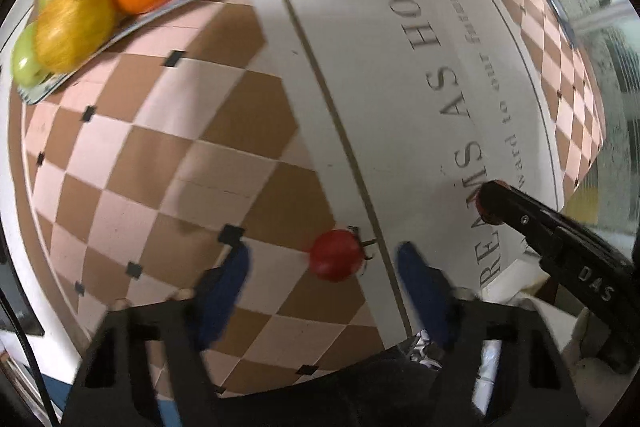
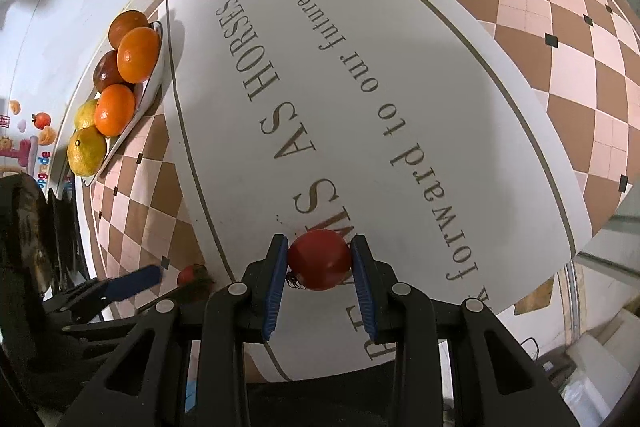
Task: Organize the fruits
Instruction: 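Grasp a cherry tomato with the right tool while the left tool grasps the other, then carry both cherry tomatoes onto the plate and open both tools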
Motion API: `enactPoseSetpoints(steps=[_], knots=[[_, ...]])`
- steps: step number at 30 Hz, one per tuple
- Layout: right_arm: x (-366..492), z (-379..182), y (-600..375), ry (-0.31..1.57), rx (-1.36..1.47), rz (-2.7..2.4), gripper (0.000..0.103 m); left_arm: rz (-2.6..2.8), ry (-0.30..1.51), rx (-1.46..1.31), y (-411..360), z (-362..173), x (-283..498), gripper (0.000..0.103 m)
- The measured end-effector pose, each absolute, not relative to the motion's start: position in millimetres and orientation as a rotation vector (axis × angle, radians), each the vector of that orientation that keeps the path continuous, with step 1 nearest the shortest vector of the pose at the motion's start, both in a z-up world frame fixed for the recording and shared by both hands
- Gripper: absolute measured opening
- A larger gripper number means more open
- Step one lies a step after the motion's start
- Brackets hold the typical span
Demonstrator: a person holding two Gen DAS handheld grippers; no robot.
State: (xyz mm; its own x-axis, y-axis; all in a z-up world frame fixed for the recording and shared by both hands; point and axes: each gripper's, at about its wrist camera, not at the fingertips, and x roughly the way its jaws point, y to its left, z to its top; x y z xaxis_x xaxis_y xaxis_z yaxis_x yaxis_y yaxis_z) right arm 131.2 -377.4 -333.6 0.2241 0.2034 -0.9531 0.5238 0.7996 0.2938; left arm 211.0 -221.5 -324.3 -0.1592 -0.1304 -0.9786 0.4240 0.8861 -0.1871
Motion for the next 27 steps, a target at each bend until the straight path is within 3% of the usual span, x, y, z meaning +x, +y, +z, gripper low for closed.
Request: enactPoseSetpoints(steps=[2,6,14,27], knots=[[130.2,-333.3,-377.7,1.354,0.650,-0.245,0.035,-0.504,1.670,0.240,-225.5,-330.2,209.2,0.049],[130.6,-331.6,-377.6,1.352,0.642,-0.247,0.035,-0.523,1.639,0.235,-228.8,-333.0,206.7,0.031],[141.0,-318.6,-370.5,1.329,0.619,-0.216,0.035,-0.517,1.583,0.199,-228.3,-327.5,213.0,0.029],[208.4,-278.9,-330.9,1.233,0.748,0.035,0.035,-0.415,1.408,-0.071,-142.9,-225.3,267.9,0.029]])
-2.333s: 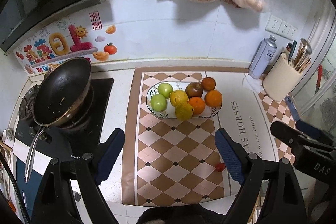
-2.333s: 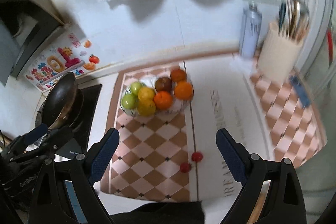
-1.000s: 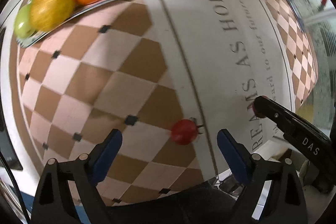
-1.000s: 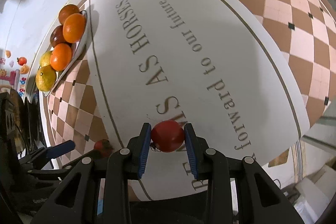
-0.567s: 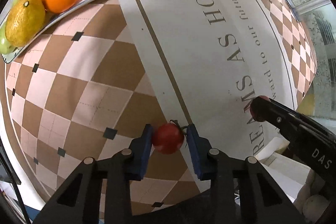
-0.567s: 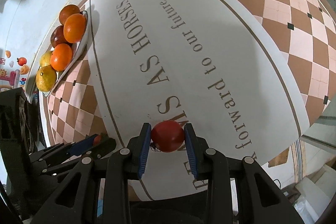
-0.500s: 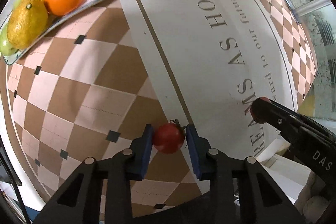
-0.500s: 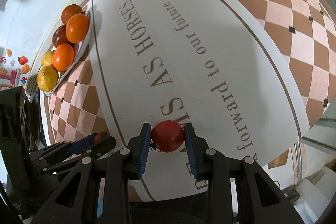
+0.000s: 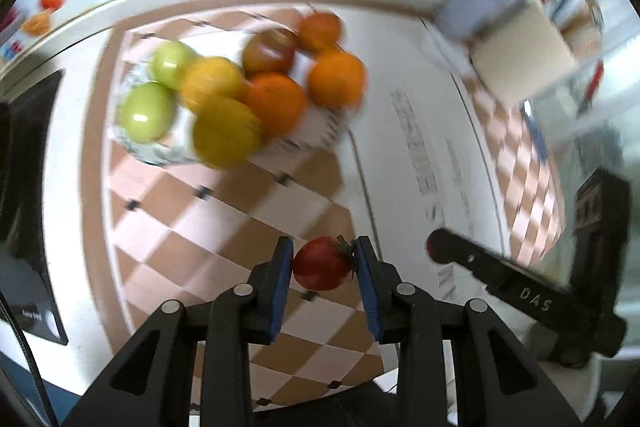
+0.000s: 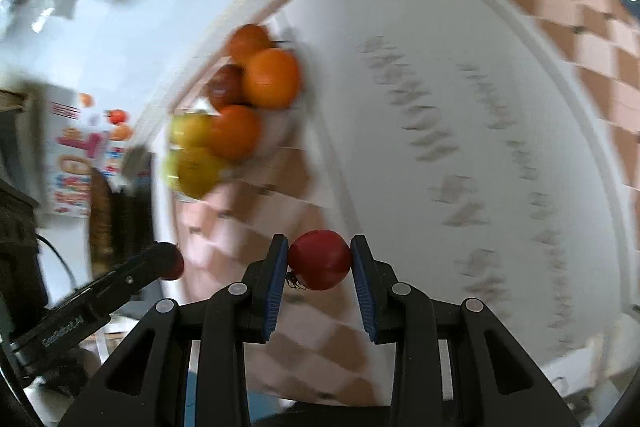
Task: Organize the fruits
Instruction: 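Carry both cherry tomatoes onto the plate and open both tools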
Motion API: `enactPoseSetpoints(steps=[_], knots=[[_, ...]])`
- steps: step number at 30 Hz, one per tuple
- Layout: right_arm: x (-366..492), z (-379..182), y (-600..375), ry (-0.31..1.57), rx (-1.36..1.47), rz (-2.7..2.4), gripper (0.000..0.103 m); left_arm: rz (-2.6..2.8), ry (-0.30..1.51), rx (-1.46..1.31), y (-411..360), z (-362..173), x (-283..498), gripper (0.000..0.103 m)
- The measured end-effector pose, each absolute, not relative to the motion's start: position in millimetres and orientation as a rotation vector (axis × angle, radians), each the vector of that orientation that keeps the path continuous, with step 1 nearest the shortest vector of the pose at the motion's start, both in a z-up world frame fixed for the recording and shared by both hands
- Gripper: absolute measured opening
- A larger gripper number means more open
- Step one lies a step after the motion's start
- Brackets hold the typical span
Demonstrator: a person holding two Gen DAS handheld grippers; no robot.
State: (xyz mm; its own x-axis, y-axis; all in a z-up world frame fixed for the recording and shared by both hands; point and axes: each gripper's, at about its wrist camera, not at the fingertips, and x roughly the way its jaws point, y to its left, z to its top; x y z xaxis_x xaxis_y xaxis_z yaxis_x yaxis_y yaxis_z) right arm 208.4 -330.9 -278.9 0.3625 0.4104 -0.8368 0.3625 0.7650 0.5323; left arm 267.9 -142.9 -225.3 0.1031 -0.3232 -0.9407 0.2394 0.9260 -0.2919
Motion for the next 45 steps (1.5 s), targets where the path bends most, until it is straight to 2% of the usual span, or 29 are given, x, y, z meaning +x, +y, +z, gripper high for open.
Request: enactPoseSetpoints(steps=[6,15,26,27,29,30,31,38,42,43,44,45], knots=[[265.3,-288.1,-319.7,1.206,0.915,0.123,0.035,-0.378,1.439,-0.201,-115.4,-216.3,321.0,0.029],[320.1,-323.5,-326.0,1.212,1.060,0.110,0.035,-0.420,1.537,-0.107,-158.6,-238.5,405.6,0.029],[328.3,-348.1,-337.2,1.241,1.082,0.126,0.036,-0.423,1.669,-0.037,-197.9,-289.8,420.2,0.029],[327.9,-346.8,-336.6,1.243,1.082,0.130,0.041,-0.420,1.670,-0.037,-199.3,-290.7,420.7,0.029],[327.9,-346.5,-337.9,1.248,1.084,0.141,0.058,-0.417,1.673,-0.035,-201.3,-290.9,422.7,0.030],[329.4,-345.8,-338.0,1.251,1.081,0.142,0.071,-0.412,1.674,-0.029,-202.3,-291.2,423.8,0.030],[329.7,-345.5,-338.7,1.251,1.078,0.140,0.076,-0.408,1.674,-0.025,-203.1,-291.1,425.0,0.031],[324.4,-334.8,-343.0,1.261,1.016,0.138,0.076,-0.361,1.640,-0.015,-196.1,-282.6,430.9,0.038],[315.5,-318.6,-348.7,1.267,0.883,0.093,0.086,-0.327,1.595,-0.031,-180.7,-271.5,429.5,0.043],[313.4,-311.3,-349.2,1.275,0.808,0.060,0.089,-0.321,1.589,-0.041,-176.5,-269.7,427.8,0.052],[311.6,-304.6,-349.2,1.272,0.744,0.037,0.091,-0.303,1.578,-0.052,-169.8,-266.8,424.4,0.068],[309.8,-297.0,-348.4,1.272,0.670,0.012,0.093,-0.291,1.565,-0.058,-165.2,-264.5,420.8,0.076]])
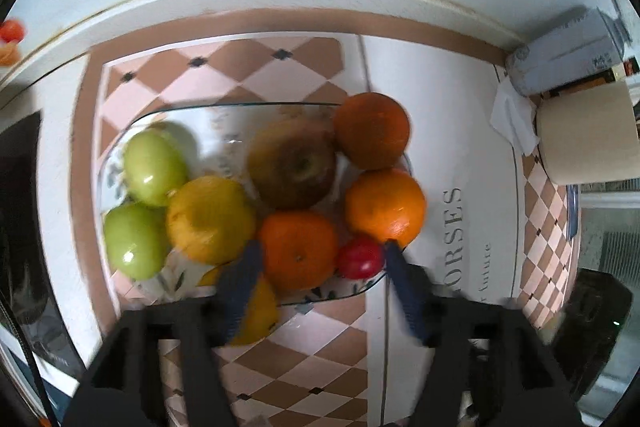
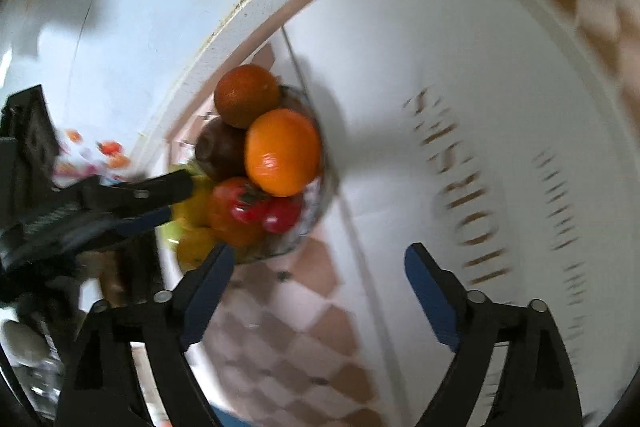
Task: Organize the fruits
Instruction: 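Carry both cherry tomatoes onto the plate and open both tools, then raise both tools away from the plate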
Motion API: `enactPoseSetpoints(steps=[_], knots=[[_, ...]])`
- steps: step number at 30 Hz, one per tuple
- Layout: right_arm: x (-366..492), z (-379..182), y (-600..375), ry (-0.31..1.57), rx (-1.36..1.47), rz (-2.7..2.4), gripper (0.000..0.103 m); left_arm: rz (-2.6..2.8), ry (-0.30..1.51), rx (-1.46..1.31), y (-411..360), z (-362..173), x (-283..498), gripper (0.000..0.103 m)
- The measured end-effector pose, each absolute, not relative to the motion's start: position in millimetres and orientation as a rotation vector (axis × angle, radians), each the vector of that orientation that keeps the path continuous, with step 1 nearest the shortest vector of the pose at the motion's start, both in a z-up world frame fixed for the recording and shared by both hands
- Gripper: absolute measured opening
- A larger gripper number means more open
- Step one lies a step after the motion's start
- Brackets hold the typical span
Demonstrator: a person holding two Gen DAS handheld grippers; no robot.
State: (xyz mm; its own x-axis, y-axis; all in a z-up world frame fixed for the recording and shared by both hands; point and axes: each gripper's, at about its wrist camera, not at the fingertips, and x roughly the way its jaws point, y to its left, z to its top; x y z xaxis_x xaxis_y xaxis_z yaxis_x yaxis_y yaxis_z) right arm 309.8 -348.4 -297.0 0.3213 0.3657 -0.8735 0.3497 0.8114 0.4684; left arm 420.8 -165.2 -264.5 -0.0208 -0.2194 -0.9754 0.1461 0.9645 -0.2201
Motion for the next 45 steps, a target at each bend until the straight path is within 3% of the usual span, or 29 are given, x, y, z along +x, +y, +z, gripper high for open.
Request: enactPoseSetpoints(steps=[1,8,18,31,45], knots=[[308.1,-290.6,-346.5,1.270,0.610,-0.008,0.094,-0.279,1.543,-0.062,-157.8,-260.6,414.9,0.084],[290.9,-247.4,-323.7,1.207,0.261,-0.107,0.099,-0.161,1.410,0.036,-127.0,-239.3,366.7,0.093],[255.8,-182.9,-291.7,1.091,0.165,-0.125,0.099,-0.111,1.260,0.026,-93.6,-188.2,307.0,0.093],[132.7,-71.6,-245.8,0.888,0.107,-0.147,0.100,-0.130,1.003,0.024,-56.2,-81.7,204.3,0.093],[32.4,-14.3,-240.2,0.812,0.092,-0.095,0.101,-0.093,0.904,0.011,-41.6,-24.5,107.7,0.093]])
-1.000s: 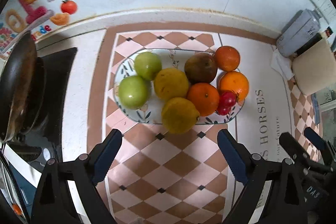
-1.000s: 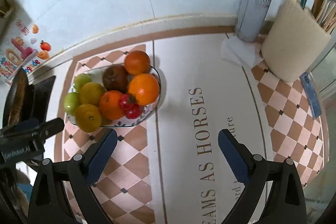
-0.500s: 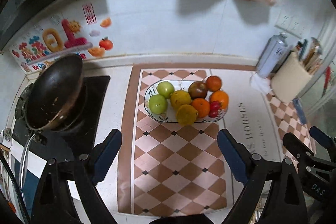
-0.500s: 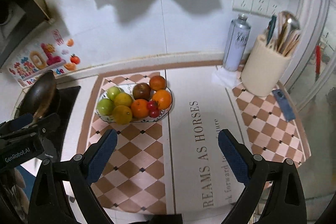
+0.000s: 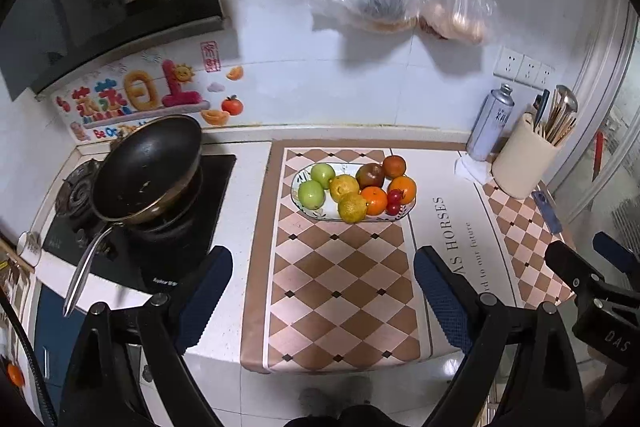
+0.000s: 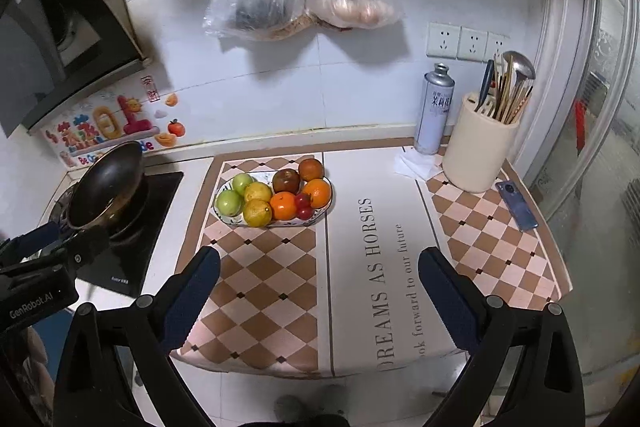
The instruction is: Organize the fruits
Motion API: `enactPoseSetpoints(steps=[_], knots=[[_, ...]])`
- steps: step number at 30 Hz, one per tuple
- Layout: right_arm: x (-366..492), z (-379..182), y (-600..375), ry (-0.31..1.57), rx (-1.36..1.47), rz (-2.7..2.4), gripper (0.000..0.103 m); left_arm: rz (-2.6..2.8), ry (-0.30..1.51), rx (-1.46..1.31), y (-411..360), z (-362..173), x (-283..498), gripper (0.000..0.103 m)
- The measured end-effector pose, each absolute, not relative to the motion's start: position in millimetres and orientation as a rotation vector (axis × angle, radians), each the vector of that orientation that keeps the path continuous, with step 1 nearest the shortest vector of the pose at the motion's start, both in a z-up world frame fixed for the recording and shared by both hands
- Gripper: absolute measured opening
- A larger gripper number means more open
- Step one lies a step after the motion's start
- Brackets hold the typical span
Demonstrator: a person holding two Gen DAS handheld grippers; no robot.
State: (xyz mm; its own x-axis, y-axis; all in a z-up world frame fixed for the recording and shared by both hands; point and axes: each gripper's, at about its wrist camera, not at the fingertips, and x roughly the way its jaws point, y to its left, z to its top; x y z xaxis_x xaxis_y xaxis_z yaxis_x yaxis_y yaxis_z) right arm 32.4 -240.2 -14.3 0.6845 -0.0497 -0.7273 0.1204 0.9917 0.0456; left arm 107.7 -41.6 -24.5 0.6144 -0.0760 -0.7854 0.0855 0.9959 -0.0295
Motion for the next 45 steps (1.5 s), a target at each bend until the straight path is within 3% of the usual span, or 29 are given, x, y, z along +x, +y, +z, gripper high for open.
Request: enactPoseSetpoints(steps=[17,45], knots=[[3.4,11.0,-227.2,0.775,0.081,-0.040,0.101,-0.079,0.870,0.018,-44.7,-4.5,67.7,0.093],[140.2,-64.8,-225.2,0.924,0.068,-0.072,0.101,0.007,0.984,0.044,-46.2,-69.7,173.9,0.093]])
